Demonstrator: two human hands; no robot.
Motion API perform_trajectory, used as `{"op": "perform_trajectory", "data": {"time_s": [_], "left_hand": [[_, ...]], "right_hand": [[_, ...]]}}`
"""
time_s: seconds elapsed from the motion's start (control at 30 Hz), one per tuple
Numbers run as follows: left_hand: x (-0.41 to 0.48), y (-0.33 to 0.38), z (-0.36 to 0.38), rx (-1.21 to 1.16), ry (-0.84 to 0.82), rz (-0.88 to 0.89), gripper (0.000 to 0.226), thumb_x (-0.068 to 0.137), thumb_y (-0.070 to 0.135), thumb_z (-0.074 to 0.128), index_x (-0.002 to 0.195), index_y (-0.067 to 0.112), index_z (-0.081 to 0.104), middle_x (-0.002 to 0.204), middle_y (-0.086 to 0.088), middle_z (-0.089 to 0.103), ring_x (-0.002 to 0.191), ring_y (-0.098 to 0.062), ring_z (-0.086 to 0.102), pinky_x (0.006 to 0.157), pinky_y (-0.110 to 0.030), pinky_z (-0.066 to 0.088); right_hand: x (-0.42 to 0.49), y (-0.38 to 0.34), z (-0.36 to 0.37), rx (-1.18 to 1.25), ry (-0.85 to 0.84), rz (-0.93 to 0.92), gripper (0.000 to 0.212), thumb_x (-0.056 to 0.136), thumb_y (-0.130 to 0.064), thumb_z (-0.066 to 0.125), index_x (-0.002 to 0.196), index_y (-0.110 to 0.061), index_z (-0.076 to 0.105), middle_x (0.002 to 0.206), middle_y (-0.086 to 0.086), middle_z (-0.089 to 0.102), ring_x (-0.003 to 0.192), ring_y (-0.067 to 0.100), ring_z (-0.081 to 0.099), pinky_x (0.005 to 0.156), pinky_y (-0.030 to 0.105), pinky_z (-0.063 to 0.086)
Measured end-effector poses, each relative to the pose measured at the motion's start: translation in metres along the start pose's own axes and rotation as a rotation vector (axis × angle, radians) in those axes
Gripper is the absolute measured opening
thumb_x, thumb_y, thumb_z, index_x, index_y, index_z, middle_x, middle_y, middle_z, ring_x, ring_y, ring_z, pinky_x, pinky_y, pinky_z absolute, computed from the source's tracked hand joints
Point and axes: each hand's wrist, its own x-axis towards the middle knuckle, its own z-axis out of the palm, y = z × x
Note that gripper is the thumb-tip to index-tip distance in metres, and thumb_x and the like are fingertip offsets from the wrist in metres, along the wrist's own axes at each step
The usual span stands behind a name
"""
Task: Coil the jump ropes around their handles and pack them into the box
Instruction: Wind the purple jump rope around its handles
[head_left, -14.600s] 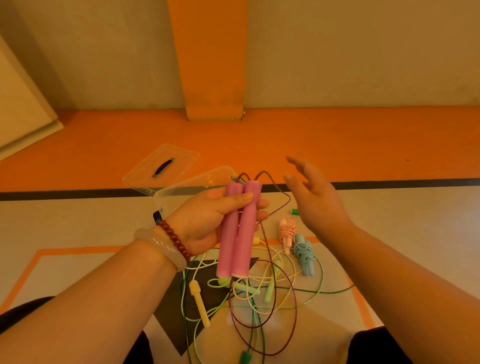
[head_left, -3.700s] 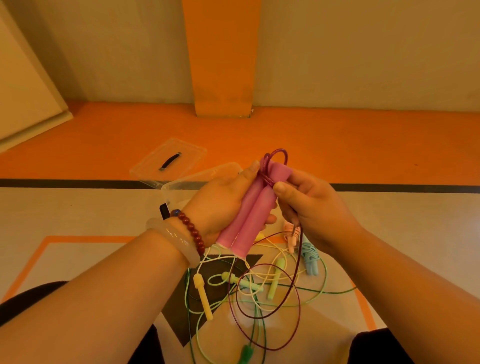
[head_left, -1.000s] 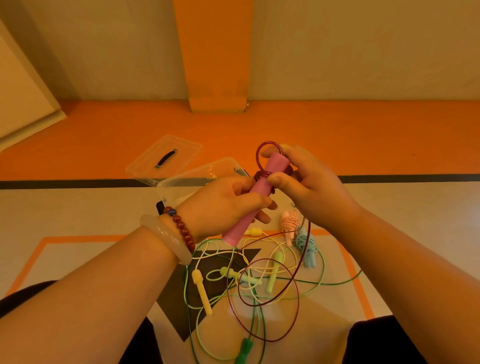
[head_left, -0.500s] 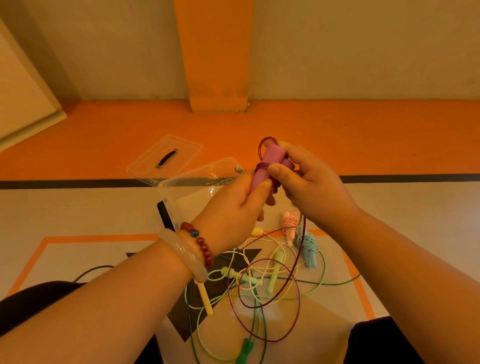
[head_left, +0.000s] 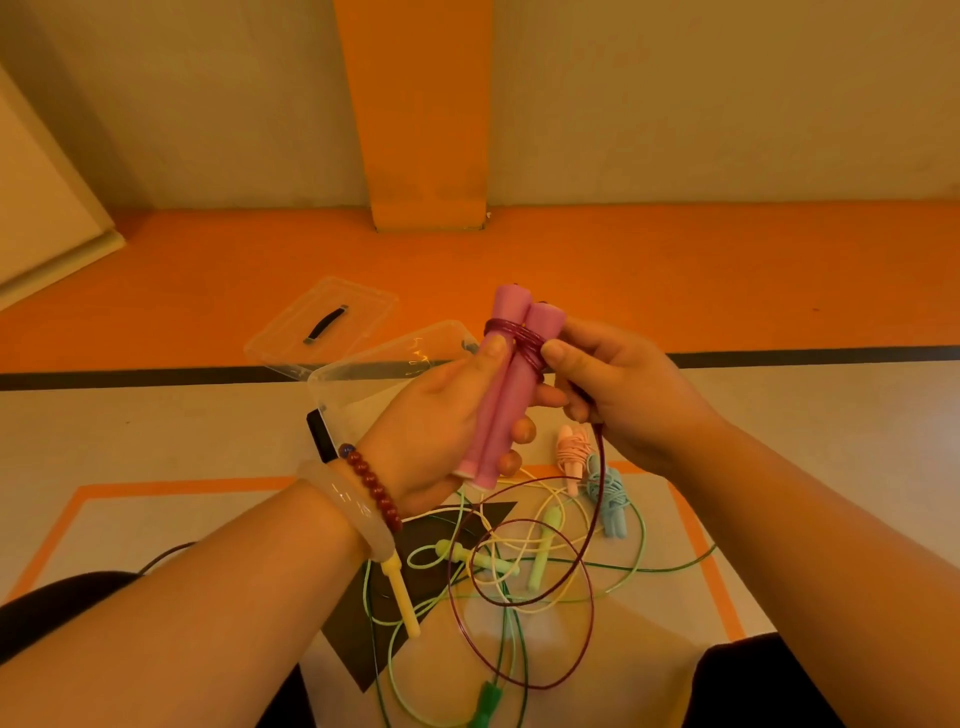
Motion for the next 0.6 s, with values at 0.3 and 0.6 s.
{"op": "perform_trajectory", "data": {"time_s": [0.3, 0.6], "left_hand": [[-0.005, 0.008, -0.004, -0.178, -0.157, -0.211, 0.052, 0.08, 0.052, 0.042, 0.108, 0.013, 0.06, 0.082, -0.007, 0.07, 0.053, -0.013, 0.058, 0.042, -0.02, 0.044], [-0.007, 0.01, -0.002, -0.205, -0.162, -0.306, 0.053, 0.074, 0.054, 0.056, 0.088, 0.004, 0.067, 0.073, -0.006, 0.068, 0.058, -0.017, 0.067, 0.047, -0.026, 0.054]], "right_hand": [[0.006, -0.002, 0.001, 0.307, -0.229, -0.02, 0.061, 0.071, -0.039, 0.074, 0.122, -0.011, 0.054, 0.06, -0.005, 0.055, 0.039, 0.004, 0.035, 0.041, 0.015, 0.029], [0.005, -0.012, -0.005, 0.315, -0.307, -0.067, 0.055, 0.072, -0.027, 0.071, 0.124, -0.025, 0.052, 0.065, -0.006, 0.058, 0.038, 0.002, 0.035, 0.04, 0.014, 0.028]]}}
